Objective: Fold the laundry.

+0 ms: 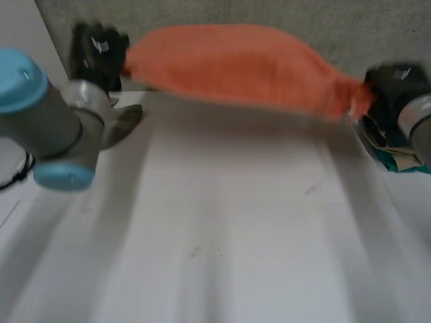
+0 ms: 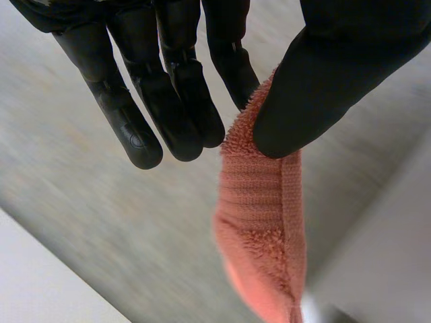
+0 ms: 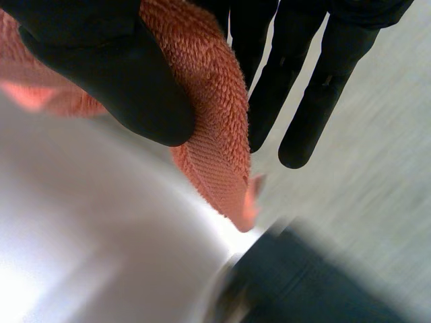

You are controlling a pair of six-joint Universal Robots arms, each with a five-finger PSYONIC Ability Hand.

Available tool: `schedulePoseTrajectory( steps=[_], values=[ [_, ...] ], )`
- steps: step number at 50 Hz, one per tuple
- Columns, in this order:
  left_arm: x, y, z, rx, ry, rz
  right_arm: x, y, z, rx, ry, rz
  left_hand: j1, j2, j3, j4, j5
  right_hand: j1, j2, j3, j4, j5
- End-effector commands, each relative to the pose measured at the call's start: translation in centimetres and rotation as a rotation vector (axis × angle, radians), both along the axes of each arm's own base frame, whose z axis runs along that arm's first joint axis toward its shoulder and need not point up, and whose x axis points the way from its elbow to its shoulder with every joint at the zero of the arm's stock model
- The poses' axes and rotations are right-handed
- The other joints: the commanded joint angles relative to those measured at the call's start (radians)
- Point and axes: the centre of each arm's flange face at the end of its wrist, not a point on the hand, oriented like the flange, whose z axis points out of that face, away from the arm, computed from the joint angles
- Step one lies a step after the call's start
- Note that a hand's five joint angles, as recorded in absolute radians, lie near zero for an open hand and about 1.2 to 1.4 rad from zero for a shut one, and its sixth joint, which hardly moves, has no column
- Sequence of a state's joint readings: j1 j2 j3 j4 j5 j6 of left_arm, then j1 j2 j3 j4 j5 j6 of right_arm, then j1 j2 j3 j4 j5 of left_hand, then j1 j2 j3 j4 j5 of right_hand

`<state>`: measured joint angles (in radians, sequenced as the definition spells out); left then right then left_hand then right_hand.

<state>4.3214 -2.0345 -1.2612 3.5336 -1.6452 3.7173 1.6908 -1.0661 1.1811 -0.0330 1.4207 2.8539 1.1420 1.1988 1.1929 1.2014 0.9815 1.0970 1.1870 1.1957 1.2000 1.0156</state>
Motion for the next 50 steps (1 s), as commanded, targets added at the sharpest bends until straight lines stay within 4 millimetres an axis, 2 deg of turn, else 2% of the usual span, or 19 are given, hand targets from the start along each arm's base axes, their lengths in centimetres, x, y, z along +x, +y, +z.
schedulePoseTrajectory(
  steps=[1, 4, 7, 8, 11, 14, 16, 19, 25, 30, 33, 38, 42, 50],
  values=[
    [0.2, 2.2, -8.1, 0.23, -0.075, -0.048, -0.1, 1.3, -8.3, 0.343, 0.032, 0.014, 0.254, 0.197, 0.203, 0.195, 0.24, 0.299, 0.209, 0.201, 0.196, 0.206],
    [0.0, 2.9, -9.9, 0.28, -0.095, -0.061, -0.4, 1.6, -10.0, 0.406, 0.044, 0.008, 0.254, 0.197, 0.203, 0.195, 0.24, 0.299, 0.209, 0.201, 0.196, 0.206],
    [0.1, 3.2, -10.3, 0.294, -0.101, -0.061, -0.6, 2.2, -10.4, 0.459, 0.044, 0.006, 0.254, 0.197, 0.203, 0.195, 0.24, 0.299, 0.209, 0.201, 0.196, 0.206],
    [0.3, 3.5, -10.3, 0.298, -0.102, -0.06, -0.6, 2.4, -10.3, 0.467, 0.042, 0.009, 0.254, 0.197, 0.203, 0.195, 0.24, 0.19, 0.1, 0.091, 0.087, 0.097],
    [0.6, 3.9, -9.0, 0.275, -0.091, -0.059, -0.8, 2.9, -10.1, 0.48, 0.045, 0.008, 0.254, 0.197, 0.203, 0.195, 0.24, -0.382, -0.472, -0.48, -0.485, -0.475],
    [0.8, 4.4, -8.1, 0.261, -0.084, -0.059, -1.4, 3.0, -9.4, 0.468, 0.053, 0.0, 0.254, 0.197, 0.203, 0.195, 0.24, -0.512, -0.602, -0.611, -0.615, -0.606],
    [0.9, 5.0, -7.5, 0.251, -0.079, -0.064, -1.7, 3.5, -8.2, 0.436, 0.066, 0.002, 0.254, 0.197, 0.203, 0.195, 0.24, -0.668, -0.758, -0.767, -0.771, -0.761],
    [1.0, 5.7, -6.5, 0.232, -0.074, -0.068, -1.8, 4.4, -6.7, 0.385, 0.138, 0.038, 0.254, 0.197, 0.203, 0.195, 0.24, -0.674, -0.764, -0.773, -0.777, -0.768],
    [1.0, 6.7, -5.3, 0.208, -0.064, -0.084, -1.4, 7.1, -5.7, 0.303, 0.316, 0.164, 0.254, 0.197, 0.203, 0.195, 0.24, -0.657, -0.747, -0.756, -0.76, -0.75],
    [0.8, 7.1, -5.0, 0.201, -0.058, -0.095, -1.6, 10.1, -6.6, 0.265, 0.446, 0.205, 0.254, 0.197, 0.203, 0.195, 0.24, -0.639, -0.729, -0.738, -0.742, -0.732],
    [0.8, 7.1, -4.9, 0.204, -0.044, -0.097, -1.7, 11.0, -6.9, 0.258, 0.428, 0.188, 0.254, 0.197, 0.203, 0.195, 0.24, -0.604, -0.694, -0.703, -0.707, -0.697],
    [0.8, 7.1, -5.0, 0.216, -0.024, -0.097, -1.9, 13.0, -8.1, 0.345, 0.233, 0.063, 0.254, 0.197, 0.203, 0.195, 0.24, -0.513, -0.603, -0.612, -0.616, -0.606],
    [1.0, 7.1, -5.2, 0.228, -0.011, -0.096, -1.1, 14.0, -8.9, 0.401, 0.094, 0.02, 0.254, 0.197, 0.203, 0.195, 0.24, -0.451, -0.541, -0.55, -0.554, -0.544],
    [1.1, 7.1, -5.5, 0.243, -0.005, -0.095, -0.5, 13.0, -9.8, 0.345, 0.024, -0.005, 0.254, 0.197, 0.203, 0.195, 0.24, -0.401, -0.491, -0.5, -0.504, -0.495]
  ],
)
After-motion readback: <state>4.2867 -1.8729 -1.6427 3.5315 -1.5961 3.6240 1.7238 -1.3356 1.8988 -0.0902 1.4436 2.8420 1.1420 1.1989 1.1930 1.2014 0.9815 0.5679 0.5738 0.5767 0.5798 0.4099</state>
